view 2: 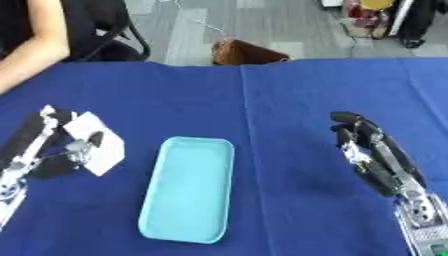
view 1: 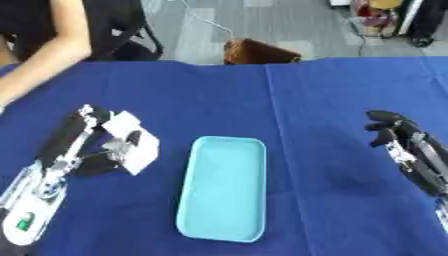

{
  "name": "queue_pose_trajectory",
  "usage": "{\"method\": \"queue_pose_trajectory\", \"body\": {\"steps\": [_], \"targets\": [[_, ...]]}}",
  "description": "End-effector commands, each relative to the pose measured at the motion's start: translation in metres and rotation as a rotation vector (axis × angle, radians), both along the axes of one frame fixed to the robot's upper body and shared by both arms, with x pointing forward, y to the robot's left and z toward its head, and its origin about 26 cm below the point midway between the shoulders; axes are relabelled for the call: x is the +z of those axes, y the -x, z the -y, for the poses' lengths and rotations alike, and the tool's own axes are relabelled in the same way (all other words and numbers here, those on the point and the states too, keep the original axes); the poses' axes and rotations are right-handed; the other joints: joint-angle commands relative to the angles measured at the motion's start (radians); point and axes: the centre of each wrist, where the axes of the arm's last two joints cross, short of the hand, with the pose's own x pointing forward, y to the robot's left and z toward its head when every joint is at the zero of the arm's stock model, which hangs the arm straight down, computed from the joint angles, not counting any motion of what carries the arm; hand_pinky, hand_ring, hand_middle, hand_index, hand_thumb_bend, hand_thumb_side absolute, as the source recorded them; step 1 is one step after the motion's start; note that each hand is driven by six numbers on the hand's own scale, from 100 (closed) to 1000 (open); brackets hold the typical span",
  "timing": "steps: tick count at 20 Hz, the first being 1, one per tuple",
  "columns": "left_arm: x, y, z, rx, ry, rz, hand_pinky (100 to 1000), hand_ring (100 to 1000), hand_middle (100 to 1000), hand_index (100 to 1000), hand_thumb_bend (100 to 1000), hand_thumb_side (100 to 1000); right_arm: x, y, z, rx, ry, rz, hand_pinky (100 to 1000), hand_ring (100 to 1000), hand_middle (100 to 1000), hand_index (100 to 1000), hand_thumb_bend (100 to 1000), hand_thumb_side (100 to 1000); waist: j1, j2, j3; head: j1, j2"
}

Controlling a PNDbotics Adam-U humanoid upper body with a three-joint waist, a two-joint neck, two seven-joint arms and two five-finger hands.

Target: Pick up objects on the table and place them in the box.

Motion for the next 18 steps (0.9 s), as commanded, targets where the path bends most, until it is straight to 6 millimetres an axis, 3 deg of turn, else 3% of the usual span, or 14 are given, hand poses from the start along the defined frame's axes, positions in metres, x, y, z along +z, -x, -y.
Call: {"method": "queue_pose_trajectory", "body": {"steps": [1, 9, 18], "targets": [[0.012, 0.001, -0.001, -0.006, -0.021, 0.036, 100, 100, 100, 100, 100, 617, 0.010, 0.000, 0.001, 0.004, 0.004, 0.031, 643, 805, 879, 880, 100, 830, -0.002, -0.019, 0.002, 0.003, -0.014], [0.026, 0.006, 0.010, -0.074, 0.014, 0.089, 100, 100, 100, 100, 100, 627, 0.009, 0.001, 0.002, 0.003, 0.003, 0.029, 643, 805, 879, 881, 100, 830, -0.001, -0.023, 0.004, 0.002, -0.019], [0.067, 0.026, 0.057, -0.292, 0.101, 0.149, 100, 100, 100, 100, 100, 642, 0.009, 0.001, 0.002, 0.004, 0.004, 0.026, 643, 805, 879, 881, 100, 830, 0.000, -0.025, 0.007, 0.006, -0.021]]}}
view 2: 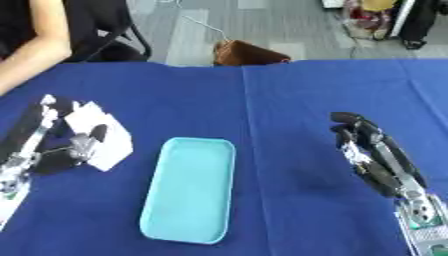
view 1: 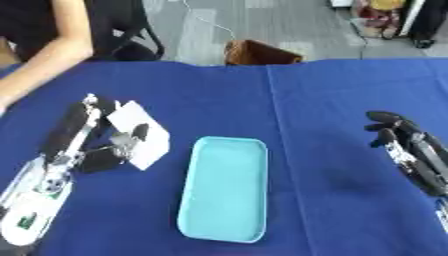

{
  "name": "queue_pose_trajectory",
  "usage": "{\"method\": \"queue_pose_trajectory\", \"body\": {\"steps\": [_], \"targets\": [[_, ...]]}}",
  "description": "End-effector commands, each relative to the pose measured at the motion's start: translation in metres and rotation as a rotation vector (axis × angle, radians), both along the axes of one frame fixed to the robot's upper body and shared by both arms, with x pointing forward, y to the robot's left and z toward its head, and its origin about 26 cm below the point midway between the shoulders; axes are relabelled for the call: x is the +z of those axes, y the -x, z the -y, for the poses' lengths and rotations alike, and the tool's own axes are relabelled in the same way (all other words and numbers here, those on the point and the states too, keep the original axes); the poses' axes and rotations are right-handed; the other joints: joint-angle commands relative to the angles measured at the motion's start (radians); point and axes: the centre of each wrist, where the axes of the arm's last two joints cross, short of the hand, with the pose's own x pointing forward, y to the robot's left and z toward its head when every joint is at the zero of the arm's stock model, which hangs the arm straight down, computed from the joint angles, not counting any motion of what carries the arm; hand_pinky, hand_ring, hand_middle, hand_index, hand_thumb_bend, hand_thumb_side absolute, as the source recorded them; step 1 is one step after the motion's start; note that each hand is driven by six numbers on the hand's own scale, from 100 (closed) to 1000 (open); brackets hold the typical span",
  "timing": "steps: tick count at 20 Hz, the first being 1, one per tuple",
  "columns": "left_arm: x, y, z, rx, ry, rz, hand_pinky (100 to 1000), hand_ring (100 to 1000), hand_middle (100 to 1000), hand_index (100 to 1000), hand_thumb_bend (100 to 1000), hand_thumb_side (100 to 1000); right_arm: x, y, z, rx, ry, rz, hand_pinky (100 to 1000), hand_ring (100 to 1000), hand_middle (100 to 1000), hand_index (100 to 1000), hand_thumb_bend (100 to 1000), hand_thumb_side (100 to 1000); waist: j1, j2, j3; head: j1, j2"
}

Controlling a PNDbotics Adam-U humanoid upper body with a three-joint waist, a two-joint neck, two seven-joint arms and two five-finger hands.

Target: Pick up objects on the table and place them in the box.

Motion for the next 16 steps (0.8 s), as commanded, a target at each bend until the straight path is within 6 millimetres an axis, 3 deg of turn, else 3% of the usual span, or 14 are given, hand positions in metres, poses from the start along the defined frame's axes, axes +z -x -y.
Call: {"method": "queue_pose_trajectory", "body": {"steps": [1, 16], "targets": [[0.023, 0.007, 0.011, -0.065, 0.003, 0.041, 100, 100, 100, 100, 100, 643, 0.009, 0.001, 0.002, 0.003, 0.003, 0.026, 643, 805, 879, 881, 100, 831, 0.000, -0.023, 0.002, 0.006, -0.012], [0.029, 0.006, 0.049, -0.230, -0.104, 0.023, 100, 100, 100, 100, 100, 630, 0.010, 0.000, 0.000, 0.011, 0.003, 0.030, 643, 805, 879, 880, 100, 829, -0.003, -0.019, -0.005, 0.011, -0.010]]}}
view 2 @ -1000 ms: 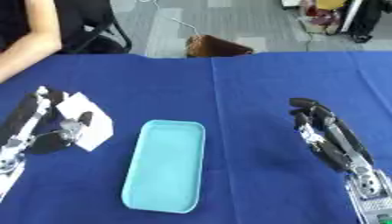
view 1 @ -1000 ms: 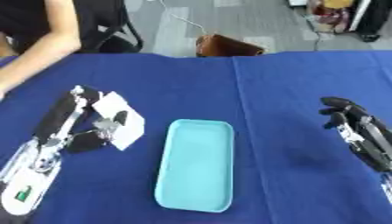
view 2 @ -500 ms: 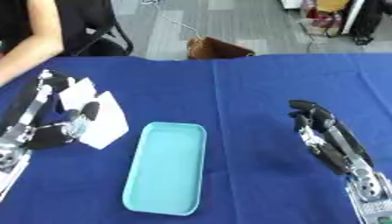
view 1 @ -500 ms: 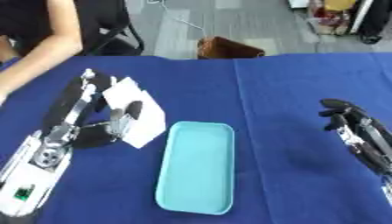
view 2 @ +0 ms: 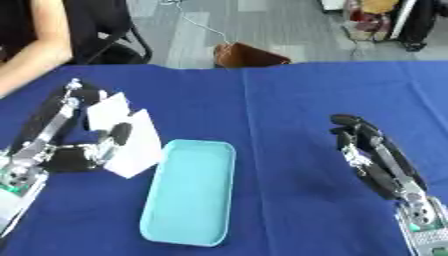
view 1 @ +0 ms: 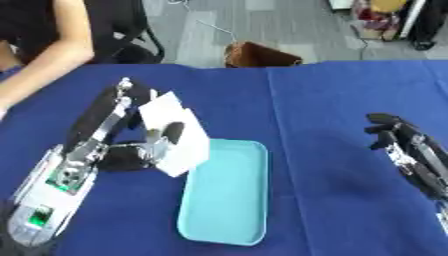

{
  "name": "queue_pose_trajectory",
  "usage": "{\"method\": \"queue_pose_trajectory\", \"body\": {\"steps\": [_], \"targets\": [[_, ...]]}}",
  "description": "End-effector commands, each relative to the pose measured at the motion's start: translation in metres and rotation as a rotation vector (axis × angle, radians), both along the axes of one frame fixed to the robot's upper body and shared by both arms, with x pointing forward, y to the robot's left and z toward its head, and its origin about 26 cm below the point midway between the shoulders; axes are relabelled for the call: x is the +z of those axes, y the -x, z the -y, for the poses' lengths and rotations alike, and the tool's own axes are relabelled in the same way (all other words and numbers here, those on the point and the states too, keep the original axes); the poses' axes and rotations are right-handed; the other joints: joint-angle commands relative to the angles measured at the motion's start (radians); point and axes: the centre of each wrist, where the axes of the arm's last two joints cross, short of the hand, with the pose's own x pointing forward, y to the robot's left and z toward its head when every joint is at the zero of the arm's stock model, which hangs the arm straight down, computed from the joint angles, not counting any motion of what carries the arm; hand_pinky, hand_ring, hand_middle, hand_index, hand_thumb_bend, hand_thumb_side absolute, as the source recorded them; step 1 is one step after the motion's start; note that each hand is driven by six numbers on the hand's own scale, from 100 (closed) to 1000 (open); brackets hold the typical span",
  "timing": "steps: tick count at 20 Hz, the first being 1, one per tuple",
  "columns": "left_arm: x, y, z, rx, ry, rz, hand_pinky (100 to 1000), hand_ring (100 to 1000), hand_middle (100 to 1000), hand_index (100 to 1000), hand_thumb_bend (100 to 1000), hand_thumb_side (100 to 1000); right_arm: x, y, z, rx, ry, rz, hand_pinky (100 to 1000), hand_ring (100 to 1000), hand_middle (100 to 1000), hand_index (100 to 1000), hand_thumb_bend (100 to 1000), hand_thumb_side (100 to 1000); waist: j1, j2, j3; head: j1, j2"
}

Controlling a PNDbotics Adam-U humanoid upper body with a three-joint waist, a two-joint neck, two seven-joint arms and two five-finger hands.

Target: Pick up objects on the table and place them in the box.

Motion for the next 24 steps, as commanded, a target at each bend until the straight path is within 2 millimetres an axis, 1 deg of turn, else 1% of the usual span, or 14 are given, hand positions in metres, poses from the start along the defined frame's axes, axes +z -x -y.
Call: {"method": "queue_pose_trajectory", "body": {"steps": [1, 9, 10, 12, 14, 19, 22, 23, 24], "targets": [[0.009, 0.001, 0.005, -0.028, -0.041, 0.029, 100, 100, 100, 100, 100, 629, 0.010, 0.000, 0.000, 0.009, 0.002, 0.030, 643, 805, 879, 880, 100, 828, -0.003, -0.019, -0.002, 0.011, -0.009], [0.003, -0.004, 0.014, -0.067, -0.129, 0.028, 100, 100, 100, 100, 100, 619, 0.012, 0.000, 0.000, 0.010, -0.008, 0.037, 642, 804, 879, 880, 100, 860, -0.003, -0.017, -0.009, 0.010, -0.009], [0.001, -0.005, 0.016, -0.074, -0.136, 0.025, 100, 100, 100, 100, 100, 617, 0.012, -0.001, 0.000, 0.010, -0.010, 0.038, 642, 804, 879, 880, 100, 908, -0.004, -0.016, -0.010, 0.011, -0.009], [-0.001, -0.007, 0.019, -0.082, -0.160, 0.022, 100, 100, 100, 100, 100, 617, 0.013, -0.001, -0.001, 0.011, -0.014, 0.044, 642, 804, 879, 880, 100, 940, -0.005, -0.015, -0.012, 0.012, -0.010], [-0.005, -0.010, 0.023, -0.094, -0.186, 0.017, 100, 100, 100, 100, 100, 618, 0.014, -0.001, -0.001, 0.012, -0.018, 0.049, 641, 804, 879, 880, 100, 959, -0.006, -0.013, -0.016, 0.012, -0.011], [-0.016, -0.016, 0.030, -0.117, -0.245, -0.011, 100, 100, 100, 100, 100, 627, 0.017, -0.002, -0.002, 0.012, -0.021, 0.060, 642, 804, 879, 880, 100, 970, -0.008, -0.009, -0.026, 0.014, -0.014], [-0.025, -0.020, 0.033, -0.125, -0.299, -0.030, 100, 100, 100, 130, 100, 668, 0.018, -0.003, -0.003, 0.013, -0.020, 0.064, 645, 804, 879, 880, 100, 966, -0.009, -0.006, -0.032, 0.012, -0.016], [-0.027, -0.022, 0.034, -0.127, -0.324, -0.035, 100, 100, 100, 157, 100, 694, 0.018, -0.003, -0.003, 0.013, -0.020, 0.065, 646, 804, 879, 880, 100, 964, -0.009, -0.005, -0.033, 0.011, -0.017], [-0.030, -0.023, 0.034, -0.129, -0.347, -0.039, 100, 100, 107, 224, 100, 836, 0.018, -0.003, -0.003, 0.014, -0.019, 0.066, 647, 805, 879, 880, 100, 959, -0.010, -0.004, -0.034, 0.011, -0.018]]}}
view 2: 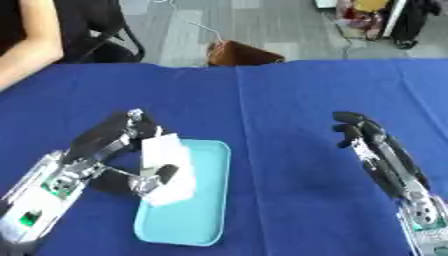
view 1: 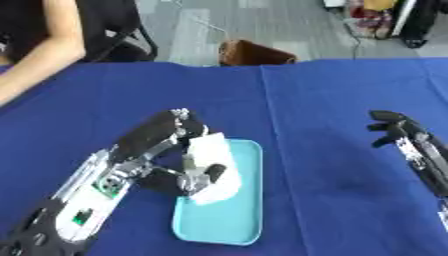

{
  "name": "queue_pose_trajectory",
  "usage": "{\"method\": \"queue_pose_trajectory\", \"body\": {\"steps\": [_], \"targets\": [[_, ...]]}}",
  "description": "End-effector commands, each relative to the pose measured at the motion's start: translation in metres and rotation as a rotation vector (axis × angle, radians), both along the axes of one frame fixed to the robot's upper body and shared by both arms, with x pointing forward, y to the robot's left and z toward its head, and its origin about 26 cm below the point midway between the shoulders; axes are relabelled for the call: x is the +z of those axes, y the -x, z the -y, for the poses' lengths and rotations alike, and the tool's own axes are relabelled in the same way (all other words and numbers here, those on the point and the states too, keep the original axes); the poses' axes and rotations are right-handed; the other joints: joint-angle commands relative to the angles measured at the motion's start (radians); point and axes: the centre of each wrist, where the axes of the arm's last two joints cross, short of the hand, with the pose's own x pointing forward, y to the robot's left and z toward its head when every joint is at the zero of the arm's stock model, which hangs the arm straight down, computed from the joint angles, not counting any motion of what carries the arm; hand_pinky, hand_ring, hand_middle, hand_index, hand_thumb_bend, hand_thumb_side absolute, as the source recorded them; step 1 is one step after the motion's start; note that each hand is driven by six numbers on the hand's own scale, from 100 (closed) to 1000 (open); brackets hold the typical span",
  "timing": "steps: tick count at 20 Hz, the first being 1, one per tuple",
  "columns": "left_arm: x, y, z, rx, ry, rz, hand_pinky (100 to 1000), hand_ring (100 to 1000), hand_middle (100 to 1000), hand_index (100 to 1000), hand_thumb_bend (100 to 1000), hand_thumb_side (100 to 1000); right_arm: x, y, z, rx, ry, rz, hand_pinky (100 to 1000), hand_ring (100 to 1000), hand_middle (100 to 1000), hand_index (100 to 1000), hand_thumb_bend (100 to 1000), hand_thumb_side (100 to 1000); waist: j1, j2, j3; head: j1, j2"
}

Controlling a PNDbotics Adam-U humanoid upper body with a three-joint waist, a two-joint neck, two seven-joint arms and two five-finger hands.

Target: Pick up objects on the table and place them in the box.

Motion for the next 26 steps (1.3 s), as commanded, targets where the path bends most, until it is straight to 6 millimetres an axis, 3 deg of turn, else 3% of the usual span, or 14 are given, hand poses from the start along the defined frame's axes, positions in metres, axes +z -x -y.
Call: {"method": "queue_pose_trajectory", "body": {"steps": [1, 2, 4, 6, 17, 22, 23, 24, 25, 26], "targets": [[0.001, -0.004, 0.002, -0.013, -0.089, 0.016, 100, 100, 193, 314, 100, 937, 0.013, -0.001, -0.001, 0.004, 0.001, 0.042, 647, 805, 879, 880, 100, 959, -0.004, -0.014, -0.004, 0.002, -0.018], [-0.001, -0.005, 0.002, -0.016, -0.119, 0.015, 193, 113, 295, 417, 100, 1000, 0.013, -0.001, -0.001, 0.004, 0.001, 0.044, 647, 805, 879, 880, 100, 957, -0.005, -0.013, -0.005, 0.001, -0.018], [-0.008, -0.006, 0.001, -0.015, -0.201, 0.002, 387, 337, 478, 584, 167, 1000, 0.014, -0.001, -0.001, 0.001, 0.001, 0.046, 648, 805, 879, 880, 100, 954, -0.006, -0.012, -0.006, 0.000, -0.018], [-0.013, -0.007, -0.001, -0.005, -0.266, -0.017, 461, 472, 570, 663, 193, 1000, 0.014, -0.001, 0.000, -0.002, 0.000, 0.048, 648, 805, 879, 880, 100, 952, -0.007, -0.012, -0.005, -0.001, -0.017], [-0.036, -0.008, -0.013, 0.044, -0.346, -0.099, 614, 673, 730, 756, 210, 1000, 0.014, -0.001, 0.001, -0.007, 0.000, 0.048, 648, 805, 879, 880, 100, 942, -0.014, -0.008, 0.001, -0.001, -0.020], [-0.041, -0.007, -0.018, 0.067, -0.343, -0.105, 679, 726, 782, 807, 301, 1000, 0.014, -0.001, 0.001, -0.008, 0.001, 0.049, 648, 805, 879, 880, 100, 928, -0.019, -0.007, 0.003, -0.002, -0.023], [-0.041, -0.007, -0.019, 0.070, -0.341, -0.101, 727, 760, 808, 840, 361, 1000, 0.014, -0.001, 0.001, -0.008, 0.001, 0.048, 649, 805, 879, 880, 100, 929, -0.020, -0.007, 0.004, -0.002, -0.023], [-0.040, -0.007, -0.019, 0.072, -0.338, -0.095, 716, 751, 801, 832, 348, 1000, 0.014, -0.001, 0.001, -0.009, 0.000, 0.048, 649, 805, 879, 880, 100, 930, -0.020, -0.007, 0.005, -0.002, -0.023], [-0.038, -0.007, -0.020, 0.076, -0.333, -0.084, 786, 822, 852, 884, 427, 1000, 0.014, -0.001, 0.001, -0.009, 0.000, 0.048, 649, 805, 879, 880, 100, 929, -0.021, -0.008, 0.006, -0.002, -0.023], [-0.036, -0.007, -0.020, 0.080, -0.329, -0.073, 786, 822, 852, 884, 427, 1000, 0.014, -0.001, 0.001, -0.009, -0.001, 0.048, 649, 805, 879, 880, 100, 929, -0.021, -0.008, 0.007, -0.002, -0.023]]}}
